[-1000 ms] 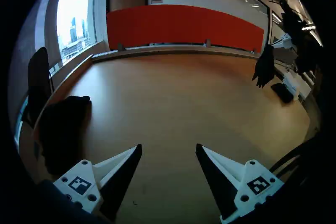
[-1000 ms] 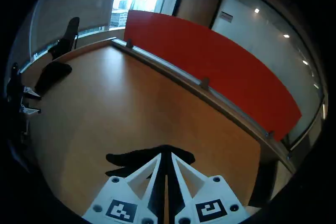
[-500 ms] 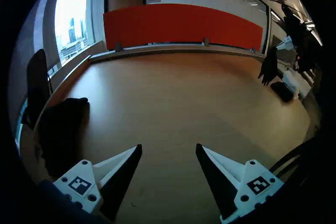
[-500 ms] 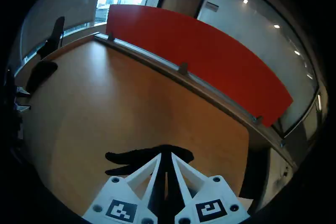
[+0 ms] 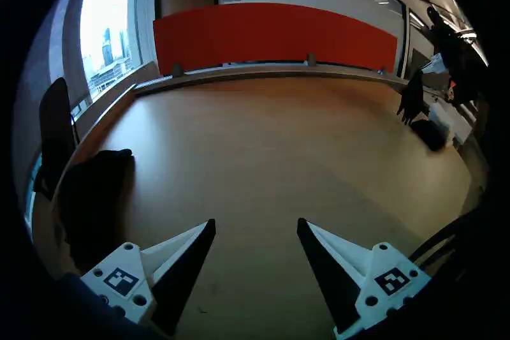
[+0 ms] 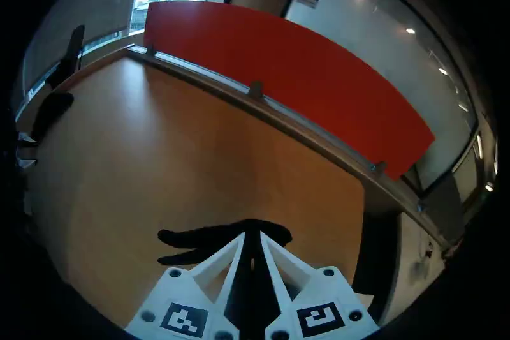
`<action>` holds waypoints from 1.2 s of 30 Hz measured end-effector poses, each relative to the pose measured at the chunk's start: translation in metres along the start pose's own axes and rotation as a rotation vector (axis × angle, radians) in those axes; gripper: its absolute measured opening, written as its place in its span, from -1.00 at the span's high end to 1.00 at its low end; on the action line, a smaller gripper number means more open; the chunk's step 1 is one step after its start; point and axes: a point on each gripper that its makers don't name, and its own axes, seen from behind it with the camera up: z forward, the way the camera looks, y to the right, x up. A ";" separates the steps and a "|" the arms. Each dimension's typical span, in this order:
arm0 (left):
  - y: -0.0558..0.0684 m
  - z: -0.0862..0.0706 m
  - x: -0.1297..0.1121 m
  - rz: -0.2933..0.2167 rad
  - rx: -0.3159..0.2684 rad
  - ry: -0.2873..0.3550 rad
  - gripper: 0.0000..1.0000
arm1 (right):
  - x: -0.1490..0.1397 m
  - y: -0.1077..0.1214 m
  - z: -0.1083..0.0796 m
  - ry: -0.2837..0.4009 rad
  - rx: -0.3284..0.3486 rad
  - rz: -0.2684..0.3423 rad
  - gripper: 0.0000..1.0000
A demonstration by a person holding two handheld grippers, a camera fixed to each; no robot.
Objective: Fold towel
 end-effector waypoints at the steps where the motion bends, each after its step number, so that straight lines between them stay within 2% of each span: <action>1: 0.000 0.000 0.000 0.001 0.000 0.000 -0.90 | -0.001 0.003 0.000 -0.003 -0.004 0.004 0.97; 12: 0.003 0.003 0.004 0.011 0.000 -0.004 -0.90 | -0.017 0.031 0.003 -0.034 -0.039 0.047 0.97; 21: 0.009 0.005 0.007 0.020 -0.007 -0.006 -0.90 | -0.031 0.040 -0.002 -0.050 -0.052 0.066 0.97; 30: 0.017 0.007 0.009 0.029 -0.020 -0.007 -0.90 | -0.061 0.049 -0.013 -0.079 -0.073 0.090 0.97; 36: 0.021 0.008 0.011 0.042 -0.027 -0.007 -0.90 | -0.090 0.057 -0.026 -0.108 -0.094 0.110 0.97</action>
